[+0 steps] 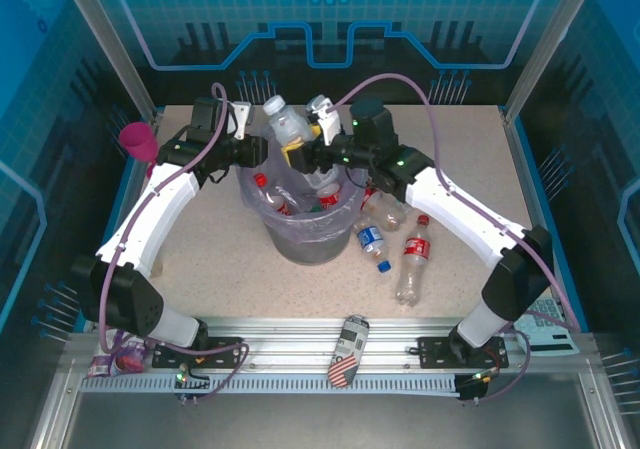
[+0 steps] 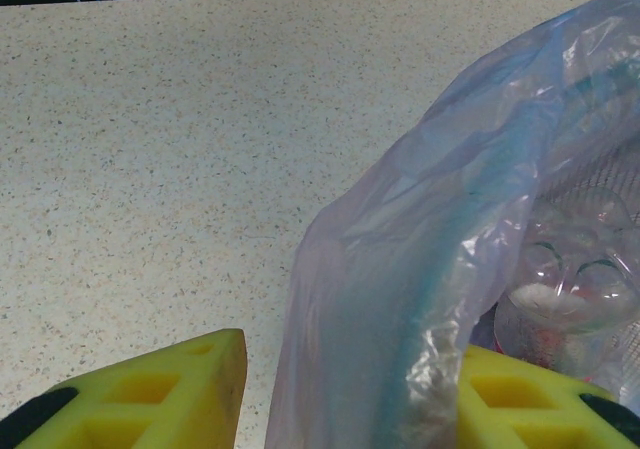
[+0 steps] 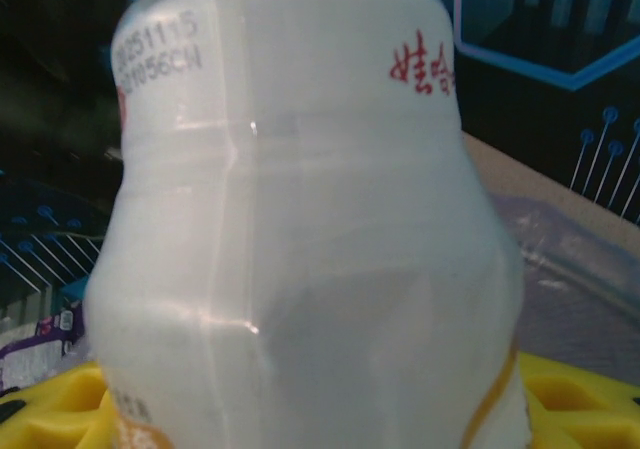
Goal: Put the plastic bottles in the bin
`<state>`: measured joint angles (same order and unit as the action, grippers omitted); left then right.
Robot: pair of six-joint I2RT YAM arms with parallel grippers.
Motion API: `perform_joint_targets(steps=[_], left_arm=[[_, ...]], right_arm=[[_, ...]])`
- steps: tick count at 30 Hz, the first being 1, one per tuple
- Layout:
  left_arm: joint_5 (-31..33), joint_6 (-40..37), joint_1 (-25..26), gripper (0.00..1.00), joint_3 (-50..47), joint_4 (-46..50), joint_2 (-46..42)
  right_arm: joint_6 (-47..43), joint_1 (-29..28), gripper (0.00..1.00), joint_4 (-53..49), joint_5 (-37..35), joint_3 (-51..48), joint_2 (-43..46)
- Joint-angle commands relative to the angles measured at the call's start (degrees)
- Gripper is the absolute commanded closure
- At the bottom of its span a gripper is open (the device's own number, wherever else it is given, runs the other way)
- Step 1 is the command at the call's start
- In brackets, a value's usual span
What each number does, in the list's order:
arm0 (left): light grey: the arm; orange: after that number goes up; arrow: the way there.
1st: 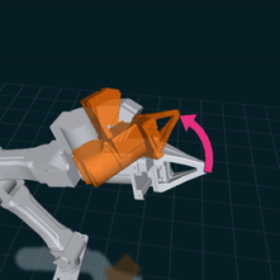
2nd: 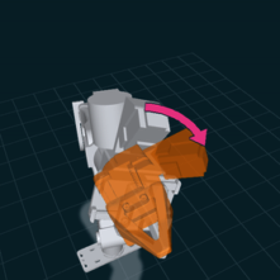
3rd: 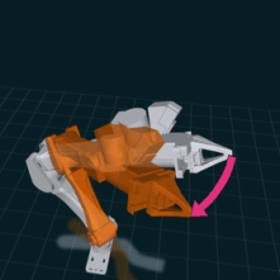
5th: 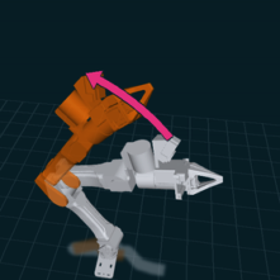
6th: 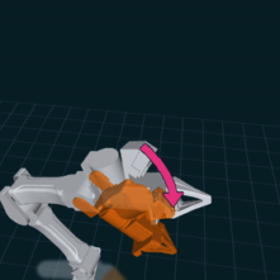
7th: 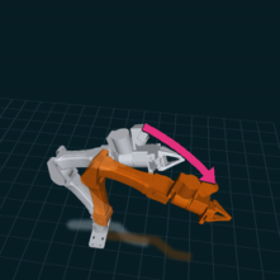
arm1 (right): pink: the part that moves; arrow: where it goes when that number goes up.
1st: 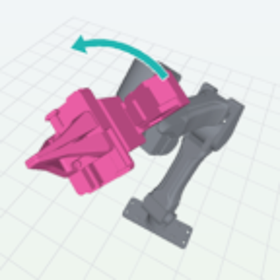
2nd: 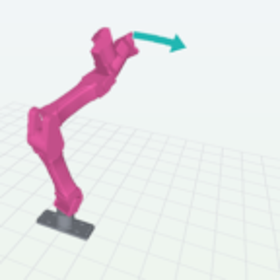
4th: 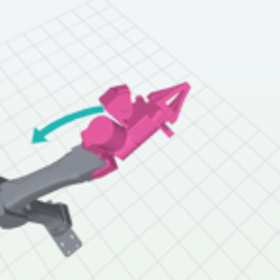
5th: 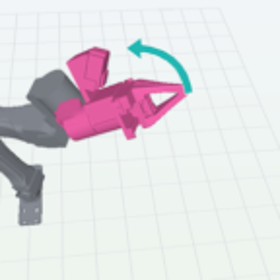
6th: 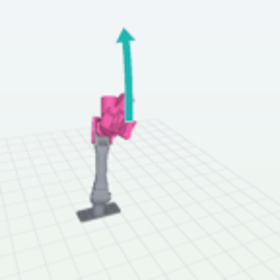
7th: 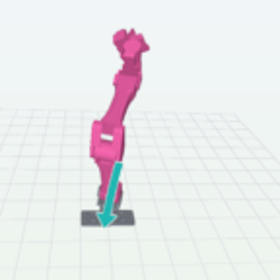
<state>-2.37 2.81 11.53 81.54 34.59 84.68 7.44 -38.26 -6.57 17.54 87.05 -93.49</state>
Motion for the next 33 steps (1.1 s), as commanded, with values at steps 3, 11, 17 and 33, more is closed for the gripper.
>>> perform_joint_targets(steps=[3, 11, 17, 33], left_arm=[[2.8, -1.2, 0.9, 0.54, -4.2, 6.9, 4.4], [3.0, -1.5, 0.9, 0.54, -4.3, 7.0, 4.3], [3.1, -1.5, 0.8, 0.54, -4.2, 6.9, 4.4], [2.9, -1.4, 0.9, 0.54, -4.3, 6.9, 4.6]], right_arm=[[-1.9, -1.0, 0.55, -0.8, -2.1, 2.4, -3.7], [-4.0, -1.0, 0.49, -3.1, -4.0, 1.0, -5.1], [-5.4, -1.0, 0.34, -4.8, -4.4, 0.1, -3.8], [-8.2, -1.2, 0.28, -11.8, -5.1, 7.6, -3.3]])
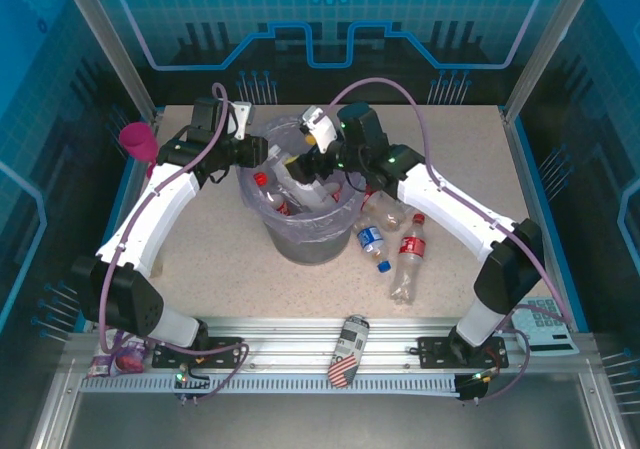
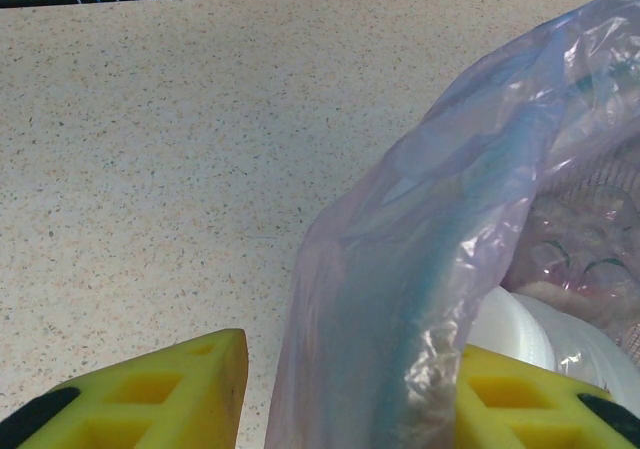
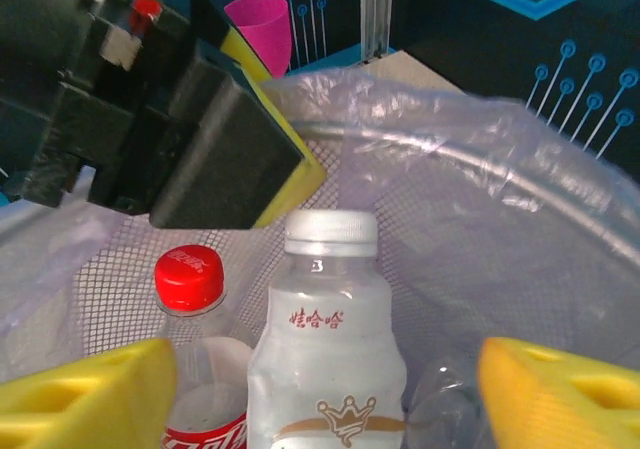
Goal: Put the plastic bottles in the bin
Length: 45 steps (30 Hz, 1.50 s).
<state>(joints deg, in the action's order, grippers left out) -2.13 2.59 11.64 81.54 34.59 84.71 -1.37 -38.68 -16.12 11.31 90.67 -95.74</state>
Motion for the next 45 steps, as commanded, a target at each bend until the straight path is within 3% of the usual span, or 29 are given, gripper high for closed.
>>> perform_joint_targets(steps=[1, 6, 16, 21, 26, 33, 38, 45], left_arm=[[2.7, -1.2, 0.7, 0.54, -4.3, 6.9, 4.6], [2.7, -1.2, 0.7, 0.54, -4.3, 6.8, 4.4], [2.8, -1.2, 0.7, 0.54, -4.3, 6.9, 4.2], [2.7, -1.2, 0.7, 0.54, -4.2, 6.8, 4.4], [2.9, -1.3, 0.8, 0.54, -4.2, 6.8, 4.4], [2.7, -1.2, 0.8, 0.54, -4.3, 6.8, 4.4], [3.0, -1.2, 0.7, 0.54, -4.3, 6.9, 4.2], [2.9, -1.2, 0.7, 0.54, -4.3, 6.9, 4.3]], right_arm=[[1.2, -0.9, 0.32, -2.7, 1.9, 5.1, -2.2], [1.4, -2.4, 0.55, -4.6, 0.7, 8.9, -8.3], [2.7, -3.9, 0.63, -5.4, -0.3, 7.6, -14.0], [2.5, -3.8, 0.61, -4.6, 0.6, 8.1, -11.0], [1.5, -3.8, 0.52, -4.3, 0.3, 8.8, -5.1], [-0.1, -2.6, 0.40, -8.5, -7.8, 5.2, 5.2], [1.1, 1.3, 0.37, -11.4, -13.7, -1.6, 13.0], [3.6, 11.1, 0.35, -16.6, -18.2, -12.4, 19.0]])
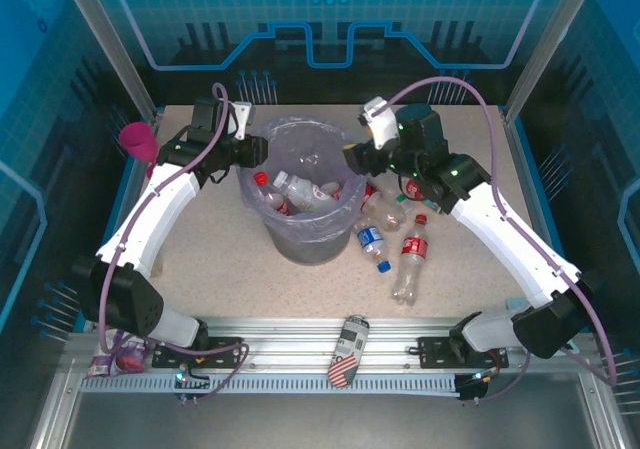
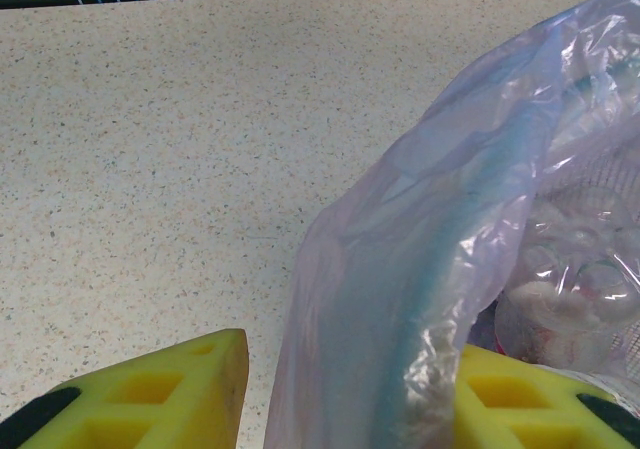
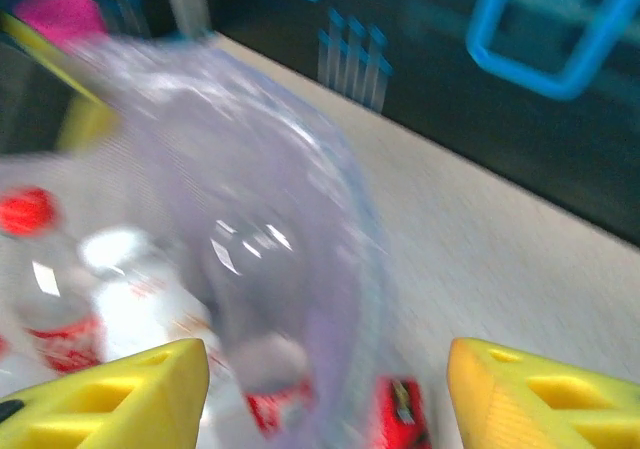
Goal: Put the plastic bottles in the bin
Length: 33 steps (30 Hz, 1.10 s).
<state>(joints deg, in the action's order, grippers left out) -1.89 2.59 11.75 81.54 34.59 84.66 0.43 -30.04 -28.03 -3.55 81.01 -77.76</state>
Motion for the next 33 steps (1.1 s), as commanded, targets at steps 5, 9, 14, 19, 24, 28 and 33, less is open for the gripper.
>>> perform_joint_targets(steps=[5, 9, 14, 19, 24, 28, 33], left_arm=[[3.4, -1.4, 0.6, 0.54, -4.3, 7.0, 4.4], [3.5, -1.4, 0.6, 0.54, -4.3, 7.1, 4.7], [3.3, -1.4, 0.6, 0.54, -4.2, 7.0, 5.0], [3.0, -1.3, 0.6, 0.54, -4.3, 7.0, 5.3], [3.2, -1.3, 0.6, 0.54, -4.2, 7.0, 5.1], [3.1, -1.2, 0.6, 0.54, -4.3, 7.1, 5.1], [3.2, -1.3, 0.6, 0.54, -4.3, 7.0, 5.1]], right_arm=[[5.6, 3.2, 0.35, -8.6, -1.8, -9.1, 1.2], [11.3, 2.2, 0.35, -9.3, 2.0, -16.6, 3.0], [14.9, 2.5, 0.32, -6.7, 3.4, -25.2, 9.5], [14.8, 4.2, 0.30, -4.5, 6.1, -25.7, 15.8], [15.7, 7.2, 0.23, -2.4, 9.0, -24.8, 20.6], [16.2, 9.6, 0.23, -4.7, 9.4, -25.0, 21.9], [15.7, 8.2, 0.27, -12.3, 5.5, -26.9, 17.7]])
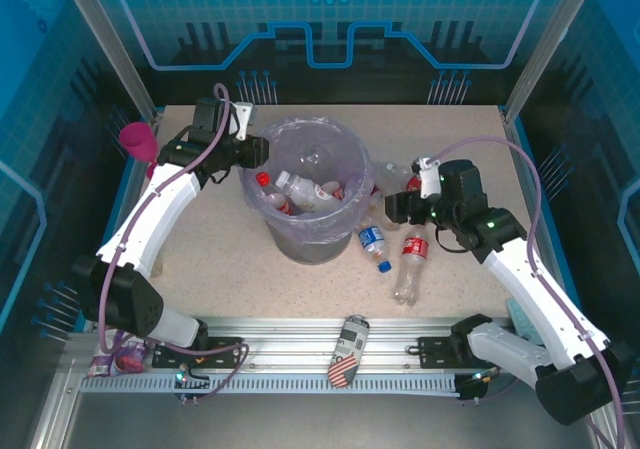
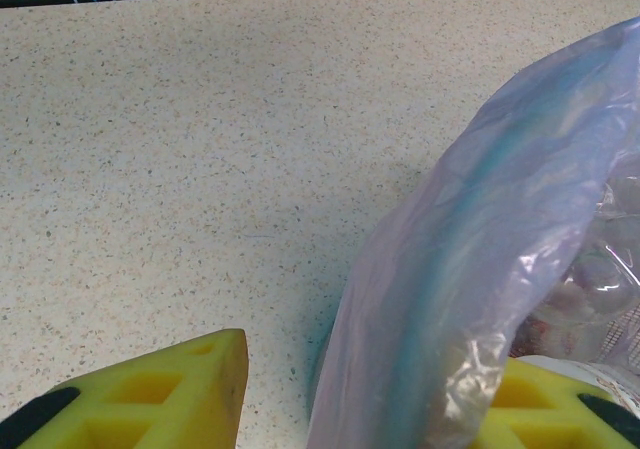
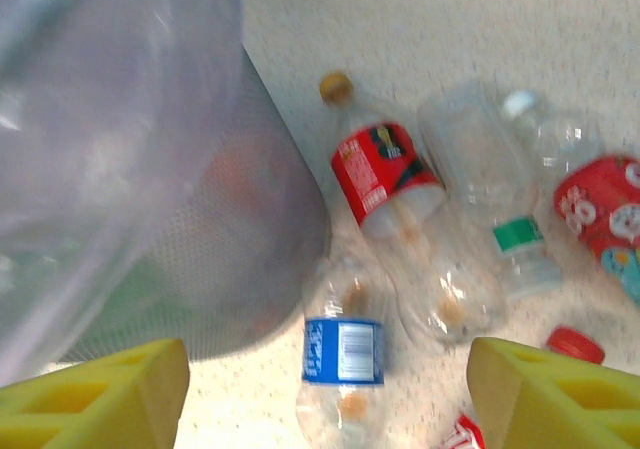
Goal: Put the plastic bottles in the bin
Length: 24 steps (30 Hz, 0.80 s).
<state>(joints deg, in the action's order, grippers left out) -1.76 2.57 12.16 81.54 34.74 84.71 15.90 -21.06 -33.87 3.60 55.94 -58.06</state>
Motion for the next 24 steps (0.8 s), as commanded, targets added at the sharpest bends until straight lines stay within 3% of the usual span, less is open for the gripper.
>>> perform_joint_targets(steps=[1, 10, 24], left_arm=[[3.1, -1.4, 0.2, 0.54, -4.3, 6.8, 5.0], [3.0, -1.3, 0.2, 0.54, -4.3, 6.8, 4.9], [3.2, -1.4, 0.2, 0.54, -4.3, 6.9, 4.5]], right_arm=[[0.5, -1.5, 0.28, -6.4, -1.9, -2.9, -2.6], [5.0, -4.4, 0.33, 5.9, 2.6, -12.6, -10.7], [7.0, -6.2, 0.25, 18.9, 3.9, -14.1, -26.3]])
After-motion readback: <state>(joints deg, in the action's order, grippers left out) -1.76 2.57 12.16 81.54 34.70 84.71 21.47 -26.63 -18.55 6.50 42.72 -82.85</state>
